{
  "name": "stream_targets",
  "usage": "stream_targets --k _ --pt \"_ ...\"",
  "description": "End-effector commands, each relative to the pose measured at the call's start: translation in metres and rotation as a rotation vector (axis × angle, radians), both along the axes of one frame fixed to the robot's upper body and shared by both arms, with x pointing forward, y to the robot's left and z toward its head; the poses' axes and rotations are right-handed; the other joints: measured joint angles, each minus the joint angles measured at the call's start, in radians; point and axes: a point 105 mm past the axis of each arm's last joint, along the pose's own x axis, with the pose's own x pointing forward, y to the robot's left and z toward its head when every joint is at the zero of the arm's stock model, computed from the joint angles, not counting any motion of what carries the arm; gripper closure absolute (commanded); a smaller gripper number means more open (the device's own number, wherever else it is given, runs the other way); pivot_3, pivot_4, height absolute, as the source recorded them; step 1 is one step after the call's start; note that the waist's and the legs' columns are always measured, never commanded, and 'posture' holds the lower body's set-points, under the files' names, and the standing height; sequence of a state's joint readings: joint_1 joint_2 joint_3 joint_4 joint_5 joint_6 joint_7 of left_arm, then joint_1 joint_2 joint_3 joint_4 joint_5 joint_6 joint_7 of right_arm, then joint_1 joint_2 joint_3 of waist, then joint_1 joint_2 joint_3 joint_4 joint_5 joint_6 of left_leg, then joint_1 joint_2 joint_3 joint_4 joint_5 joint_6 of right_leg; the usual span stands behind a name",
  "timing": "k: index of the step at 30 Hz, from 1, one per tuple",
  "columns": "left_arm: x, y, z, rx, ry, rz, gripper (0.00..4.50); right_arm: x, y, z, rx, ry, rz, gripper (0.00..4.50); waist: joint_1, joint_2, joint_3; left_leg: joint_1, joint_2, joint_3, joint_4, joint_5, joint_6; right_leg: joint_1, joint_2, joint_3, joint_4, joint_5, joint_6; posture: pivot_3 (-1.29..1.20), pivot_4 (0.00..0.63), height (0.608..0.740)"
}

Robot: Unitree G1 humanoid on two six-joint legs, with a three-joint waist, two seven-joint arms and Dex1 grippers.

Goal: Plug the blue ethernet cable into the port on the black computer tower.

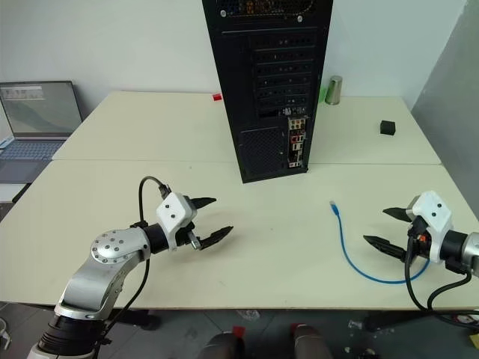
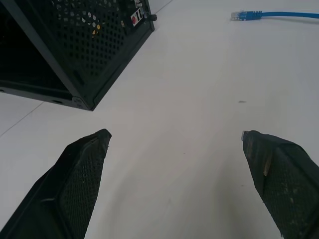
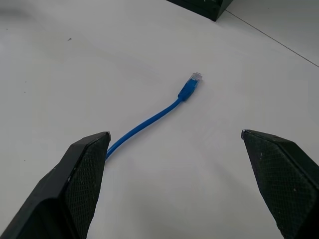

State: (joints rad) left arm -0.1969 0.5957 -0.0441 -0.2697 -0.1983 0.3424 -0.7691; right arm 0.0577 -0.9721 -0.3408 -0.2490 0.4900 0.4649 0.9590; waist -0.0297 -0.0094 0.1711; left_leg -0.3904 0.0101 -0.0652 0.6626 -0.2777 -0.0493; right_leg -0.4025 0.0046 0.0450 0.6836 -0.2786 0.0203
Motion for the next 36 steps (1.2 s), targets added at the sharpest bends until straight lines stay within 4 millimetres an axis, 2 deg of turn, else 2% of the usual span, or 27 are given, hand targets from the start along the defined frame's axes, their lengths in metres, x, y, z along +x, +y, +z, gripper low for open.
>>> stream_targets --k 1,8,19,23,28,32,36 --pt "-0.004 -0.005 0.012 -0.011 -0.043 -0.035 0.0 0.0 0.0 0.01 -0.012 -0.047 0.008 0.02 0.0 0.0 0.0 0.0 0.0 0.0 0.0 0.0 0.0 0.0 0.0 0.0 0.0 0.0 0.0 0.0 0.15 0.74" --pt "-0.007 -0.008 0.008 0.002 -0.042 -0.041 0.0 0.002 -0.001 0.011 -0.011 -0.054 -0.004 0.02 0.0 0.0 0.0 0.0 0.0 0.0 0.0 0.0 0.0 0.0 0.0 0.0 0.0 0.0 0.0 0.0 0.15 0.74" --pt "-0.017 -0.017 0.002 0.06 -0.056 -0.106 0.0 0.005 0.009 0.006 0.028 -0.068 -0.013 0.02 0.0 0.0 0.0 0.0 0.0 0.0 0.0 0.0 0.0 0.0 0.0 0.0 0.0 0.0 0.0 0.0 0.15 0.74" --pt "-0.021 -0.025 0.001 0.027 -0.022 -0.134 0.0 0.015 0.016 0.003 0.079 -0.124 -0.1 0.02 -0.001 0.0 0.0 0.0 0.0 0.0 0.0 0.0 0.0 0.0 0.0 0.0 0.0 0.0 0.0 0.0 0.15 0.74" --pt "-0.019 -0.032 0.005 0.003 -0.029 -0.148 0.0 0.029 0.035 -0.013 0.158 -0.18 -0.256 0.02 -0.001 0.0 0.0 0.0 0.001 0.0 0.0 0.0 0.0 0.0 0.001 0.0 0.0 0.0 0.0 0.0 0.15 0.74" --pt "-0.016 -0.034 0.006 0.008 -0.035 -0.141 0.0 0.038 0.049 -0.026 0.186 -0.187 -0.304 0.02 0.0 0.0 0.0 0.0 0.001 0.0 0.0 0.0 0.0 0.0 0.001 0.001 0.001 0.0 0.0 0.0 0.15 0.74" --pt "-0.017 -0.037 0.009 -0.001 -0.035 -0.157 0.0 0.052 0.053 -0.039 0.206 -0.186 -0.386 0.02 -0.001 0.0 0.0 0.0 0.001 0.0 0.0 0.0 0.0 0.0 0.001 0.001 0.001 0.0 0.0 0.0 0.15 0.74"
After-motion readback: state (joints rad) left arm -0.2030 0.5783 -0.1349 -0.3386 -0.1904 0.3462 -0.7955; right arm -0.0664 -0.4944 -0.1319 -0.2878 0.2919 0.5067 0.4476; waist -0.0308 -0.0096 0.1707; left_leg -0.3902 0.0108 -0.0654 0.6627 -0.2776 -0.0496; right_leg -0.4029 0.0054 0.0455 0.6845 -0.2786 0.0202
